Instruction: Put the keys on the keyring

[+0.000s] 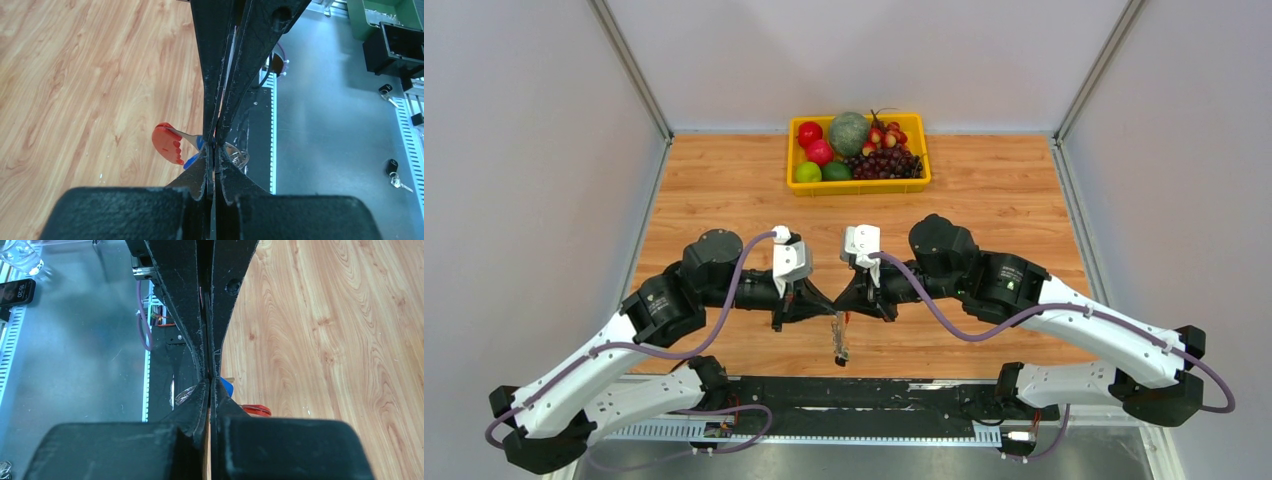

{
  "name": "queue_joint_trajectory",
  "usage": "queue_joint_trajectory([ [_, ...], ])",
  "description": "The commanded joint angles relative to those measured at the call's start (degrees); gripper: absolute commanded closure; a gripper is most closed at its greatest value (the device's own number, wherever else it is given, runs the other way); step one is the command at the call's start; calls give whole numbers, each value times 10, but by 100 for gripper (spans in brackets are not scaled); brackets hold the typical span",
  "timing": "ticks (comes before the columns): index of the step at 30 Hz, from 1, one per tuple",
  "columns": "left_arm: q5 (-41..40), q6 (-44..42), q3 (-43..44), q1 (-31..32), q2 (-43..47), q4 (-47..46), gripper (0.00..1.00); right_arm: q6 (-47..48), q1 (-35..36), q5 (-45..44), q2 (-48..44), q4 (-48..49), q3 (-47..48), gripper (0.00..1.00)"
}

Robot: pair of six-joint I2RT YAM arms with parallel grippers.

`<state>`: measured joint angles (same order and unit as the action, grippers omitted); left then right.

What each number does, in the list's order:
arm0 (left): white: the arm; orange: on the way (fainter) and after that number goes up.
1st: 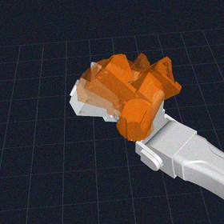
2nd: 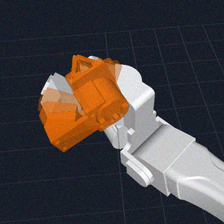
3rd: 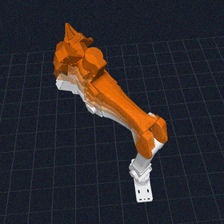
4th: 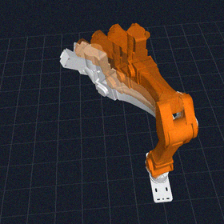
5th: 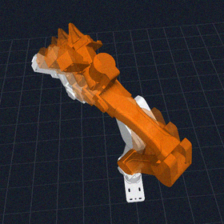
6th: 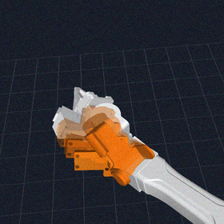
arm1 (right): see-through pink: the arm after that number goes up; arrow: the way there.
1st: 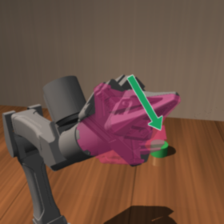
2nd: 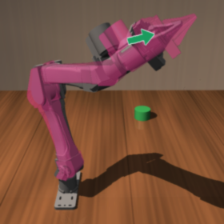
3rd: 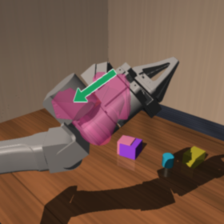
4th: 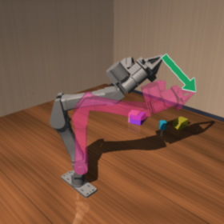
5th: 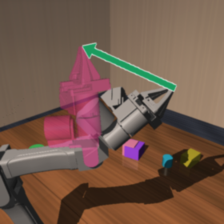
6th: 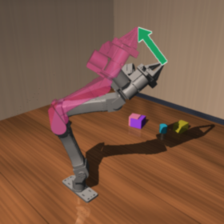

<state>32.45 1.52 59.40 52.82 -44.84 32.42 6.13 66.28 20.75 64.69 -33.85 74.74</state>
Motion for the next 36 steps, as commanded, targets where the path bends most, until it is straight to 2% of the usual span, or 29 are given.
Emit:
queue_joint_trajectory([
  [1,-3,-2,9,0,20,-48,100,7,-2,17,-9,9,14,100],
  [3,-7,1,0,0,34,-64,98,3,-1,12,-18,15,8,100],
  [7,5,23,-36,0,85,-133,73,-28,-2,-8,-50,75,-19,100],
  [9,14,31,-54,0,105,-168,65,-46,-1,-17,-69,111,-36,100],
  [11,17,39,-70,0,122,-199,62,-58,-1,-25,-87,141,-48,100],
  [22,-10,64,-119,0,135,-318,54,-110,-1,-16,-104,212,-47,100],
  [29,-12,76,-137,1,134,-397,54,-126,-1,6,-108,229,-35,100],
  [36,-5,85,-145,1,134,-425,55,-141,-1,13,-114,251,-43,100],
])
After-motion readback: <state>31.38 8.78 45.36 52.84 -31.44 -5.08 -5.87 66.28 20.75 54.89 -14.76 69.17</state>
